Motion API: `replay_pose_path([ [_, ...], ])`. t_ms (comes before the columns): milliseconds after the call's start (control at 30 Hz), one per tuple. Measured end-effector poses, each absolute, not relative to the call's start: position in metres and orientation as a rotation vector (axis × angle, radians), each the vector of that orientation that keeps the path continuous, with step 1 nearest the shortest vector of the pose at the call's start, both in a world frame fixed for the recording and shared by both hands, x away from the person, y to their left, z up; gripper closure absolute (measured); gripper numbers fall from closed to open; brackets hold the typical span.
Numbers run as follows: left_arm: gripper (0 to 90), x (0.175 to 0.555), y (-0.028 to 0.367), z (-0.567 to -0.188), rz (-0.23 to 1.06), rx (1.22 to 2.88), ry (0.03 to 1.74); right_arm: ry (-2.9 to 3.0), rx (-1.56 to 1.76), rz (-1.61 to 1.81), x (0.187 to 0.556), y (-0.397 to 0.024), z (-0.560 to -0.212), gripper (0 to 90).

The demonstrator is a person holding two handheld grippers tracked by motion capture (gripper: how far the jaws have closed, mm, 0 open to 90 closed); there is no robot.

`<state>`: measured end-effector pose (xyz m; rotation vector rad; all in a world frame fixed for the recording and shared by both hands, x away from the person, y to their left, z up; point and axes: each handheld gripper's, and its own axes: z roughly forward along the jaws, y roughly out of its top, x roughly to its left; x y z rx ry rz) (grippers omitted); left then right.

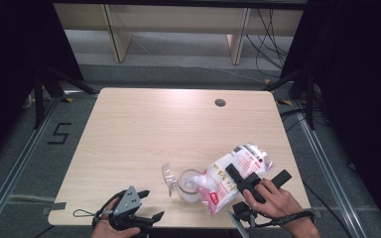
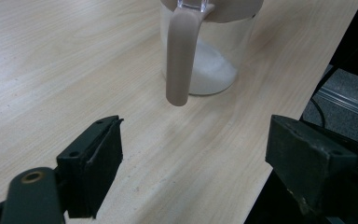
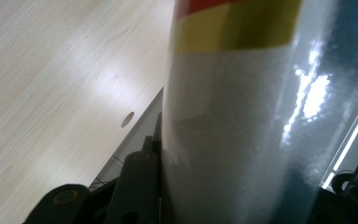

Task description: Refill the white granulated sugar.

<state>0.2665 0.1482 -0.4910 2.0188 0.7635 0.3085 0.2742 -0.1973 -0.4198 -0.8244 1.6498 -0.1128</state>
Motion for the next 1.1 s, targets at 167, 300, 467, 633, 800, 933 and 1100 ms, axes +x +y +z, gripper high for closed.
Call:
replay_pose_path([
  [167,18.2,0.2664,0.1483,-0.491,0.303,2.018,0.766,1.658,-0.817,-0.096,0.2747,-0.1974,-0.4208,69.7],
  [300,18.2,0.2665,0.1481,-0.4912,0.309,2.017,0.766,1.653,-0.822,-0.108,0.2746,-0.1972,-0.4202,69.7],
  [467,18.2,0.2663,0.1481,-0.4911,0.31,2.015,0.768,1.653,-0.824,-0.113,0.2742,-0.1975,-0.4197,69.8],
  [633,18.2,0.2666,0.1484,-0.491,0.316,2.017,0.765,1.659,-0.82,-0.105,0.2748,-0.1976,-0.4195,69.8],
  [800,18.2,0.2666,0.1487,-0.4907,0.315,2.018,0.767,1.656,-0.821,-0.107,0.2747,-0.1975,-0.4198,69.8],
  [933,18.2,0.2664,0.1486,-0.4906,0.317,2.021,0.764,1.657,-0.822,-0.109,0.2746,-0.1975,-0.4198,69.8],
  [1100,18.2,0.2661,0.1477,-0.4912,0.317,2.005,0.775,1.659,-0.809,-0.097,0.2747,-0.1983,-0.4199,69.9],
])
